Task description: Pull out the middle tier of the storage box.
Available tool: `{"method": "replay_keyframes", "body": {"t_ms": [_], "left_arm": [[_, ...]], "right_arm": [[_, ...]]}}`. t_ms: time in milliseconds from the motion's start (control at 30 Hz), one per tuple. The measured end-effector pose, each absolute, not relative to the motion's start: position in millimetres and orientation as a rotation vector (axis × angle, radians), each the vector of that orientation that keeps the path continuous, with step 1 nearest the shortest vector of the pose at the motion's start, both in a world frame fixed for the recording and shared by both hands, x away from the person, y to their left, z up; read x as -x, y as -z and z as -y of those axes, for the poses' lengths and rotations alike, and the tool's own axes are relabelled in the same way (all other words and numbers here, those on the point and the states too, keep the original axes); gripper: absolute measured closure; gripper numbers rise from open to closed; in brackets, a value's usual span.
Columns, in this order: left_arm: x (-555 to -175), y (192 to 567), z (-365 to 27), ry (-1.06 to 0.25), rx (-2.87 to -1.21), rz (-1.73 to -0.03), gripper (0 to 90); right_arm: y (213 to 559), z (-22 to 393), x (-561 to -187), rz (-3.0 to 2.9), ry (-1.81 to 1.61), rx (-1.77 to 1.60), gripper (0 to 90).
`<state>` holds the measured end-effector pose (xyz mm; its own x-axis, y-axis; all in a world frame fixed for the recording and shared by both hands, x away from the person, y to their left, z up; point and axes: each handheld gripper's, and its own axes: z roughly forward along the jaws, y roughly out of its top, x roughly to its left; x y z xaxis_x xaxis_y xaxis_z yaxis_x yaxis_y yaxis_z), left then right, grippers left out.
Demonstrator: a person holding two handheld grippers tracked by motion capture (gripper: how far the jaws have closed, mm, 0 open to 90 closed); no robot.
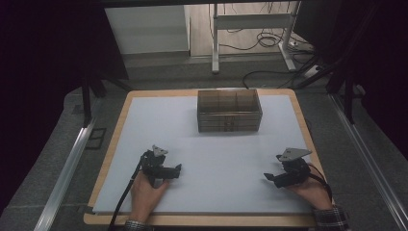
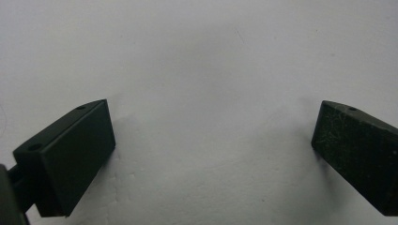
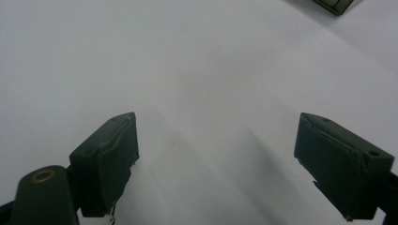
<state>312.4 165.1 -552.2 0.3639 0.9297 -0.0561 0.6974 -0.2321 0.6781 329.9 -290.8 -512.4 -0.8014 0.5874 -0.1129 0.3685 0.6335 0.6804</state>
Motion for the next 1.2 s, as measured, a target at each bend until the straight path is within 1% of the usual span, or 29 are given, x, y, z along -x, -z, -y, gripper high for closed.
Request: {"method": "replay_keyframes", "body": {"t_ms": [500,767,1200], "left_arm": [[-312,552,-165,-0.484,-2.010,-1.404,0.0],[-312,552,-165,-0.485,-2.010,-1.404,0.0],[-312,552,-165,-0.485,-2.010,-1.404,0.0]], "right_arm": [[508,277,-332,-2.520,-0.922,-0.701,15.6],[506,267,-333,-2.507,-0.875,-0.644,19.5],[504,250,-335,-2.454,-0.796,-0.527,29.0]]}}
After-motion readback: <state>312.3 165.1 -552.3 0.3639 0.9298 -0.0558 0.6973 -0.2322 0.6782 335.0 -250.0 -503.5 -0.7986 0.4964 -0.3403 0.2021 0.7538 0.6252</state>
